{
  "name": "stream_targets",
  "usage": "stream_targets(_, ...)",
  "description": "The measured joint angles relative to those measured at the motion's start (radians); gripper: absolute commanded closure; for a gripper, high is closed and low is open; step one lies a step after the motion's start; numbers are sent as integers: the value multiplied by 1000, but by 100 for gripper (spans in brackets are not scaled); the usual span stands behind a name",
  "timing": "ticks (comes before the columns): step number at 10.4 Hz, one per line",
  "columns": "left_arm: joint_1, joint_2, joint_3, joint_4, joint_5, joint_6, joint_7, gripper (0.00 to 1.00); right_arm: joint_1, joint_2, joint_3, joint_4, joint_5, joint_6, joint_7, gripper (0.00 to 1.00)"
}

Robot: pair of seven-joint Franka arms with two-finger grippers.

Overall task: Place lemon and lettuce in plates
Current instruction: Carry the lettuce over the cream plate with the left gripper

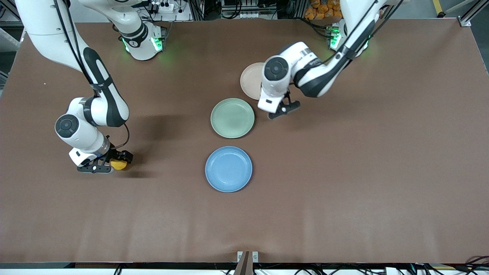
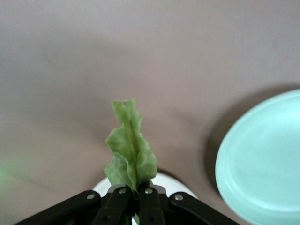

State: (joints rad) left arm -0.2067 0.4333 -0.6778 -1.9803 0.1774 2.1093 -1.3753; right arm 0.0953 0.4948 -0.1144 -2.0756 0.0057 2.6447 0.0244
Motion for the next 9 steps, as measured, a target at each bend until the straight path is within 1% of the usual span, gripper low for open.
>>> stream_targets(1,-38,6,0,-9,0,0,-37,100,0,10,0,-5,0,21,-1,5)
stream_targets(3,-109,39,0,-19,0,0,-98,100,0,24,0,-8,0,37,-4,26)
stream_targets(4,-134,59,0,-20,0,0,-118,100,0,26,-1,-8,0,39,-11,43)
stream_targets(5,-153,79,0,-20,0,0,-126,100,0,26,-1,-8,0,39,-16,57)
stream_targets(6,-165,96,0,-20,0,0,-129,62,0,26,-1,-8,0,39,-18,65)
stream_targets(7,-172,109,0,-20,0,0,-130,1,0,26,0,-8,0,39,-19,70)
stream_targets(9,-173,122,1,-18,0,0,-130,0,1,25,1,-2,0,40,-20,70)
